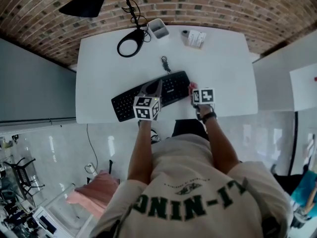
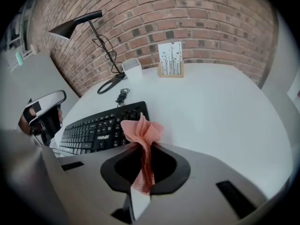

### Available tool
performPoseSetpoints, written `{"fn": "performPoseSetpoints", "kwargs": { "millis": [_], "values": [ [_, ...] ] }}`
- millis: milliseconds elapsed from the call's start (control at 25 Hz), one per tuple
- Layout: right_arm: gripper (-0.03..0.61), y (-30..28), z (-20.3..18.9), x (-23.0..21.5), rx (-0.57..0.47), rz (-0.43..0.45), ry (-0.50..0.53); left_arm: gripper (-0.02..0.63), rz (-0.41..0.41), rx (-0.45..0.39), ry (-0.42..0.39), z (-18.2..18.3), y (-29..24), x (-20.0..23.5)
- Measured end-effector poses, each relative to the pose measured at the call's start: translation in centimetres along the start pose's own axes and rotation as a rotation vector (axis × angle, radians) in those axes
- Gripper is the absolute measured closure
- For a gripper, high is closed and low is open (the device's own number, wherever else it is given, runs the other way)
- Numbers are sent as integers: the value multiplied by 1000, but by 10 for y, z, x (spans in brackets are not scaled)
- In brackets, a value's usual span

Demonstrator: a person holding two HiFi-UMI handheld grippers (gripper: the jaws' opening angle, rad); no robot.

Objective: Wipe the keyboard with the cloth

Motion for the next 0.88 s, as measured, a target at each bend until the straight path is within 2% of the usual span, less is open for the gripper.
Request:
{"fn": "performPoseSetpoints", "kwargs": {
  "millis": [120, 280, 480, 680, 880],
  "values": [
    [554, 6, 30, 29, -82, 33, 38, 614, 69, -28, 40, 17, 23, 22],
    [552, 27, 86, 84, -242, 44, 166, 614, 129, -110, 70, 50, 64, 43],
    [552, 64, 149, 149, -459, 104, 265, 614, 261, -239, 1, 98, 123, 60],
    [552, 111, 200, 198, -663, 158, 330, 614, 391, -320, -128, 139, 173, 62],
    [554, 158, 233, 225, -818, 159, 363, 614, 432, -376, -166, 168, 204, 59]
  ]
}}
Point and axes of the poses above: the fingertips, and each gripper's own axes: y backward along the fingers, x to its left, z out of its top, the point moved 6 cm from there along y, backward along the fingers, and after that the axes turned 11 degrees about y, right-handed, at the moved point
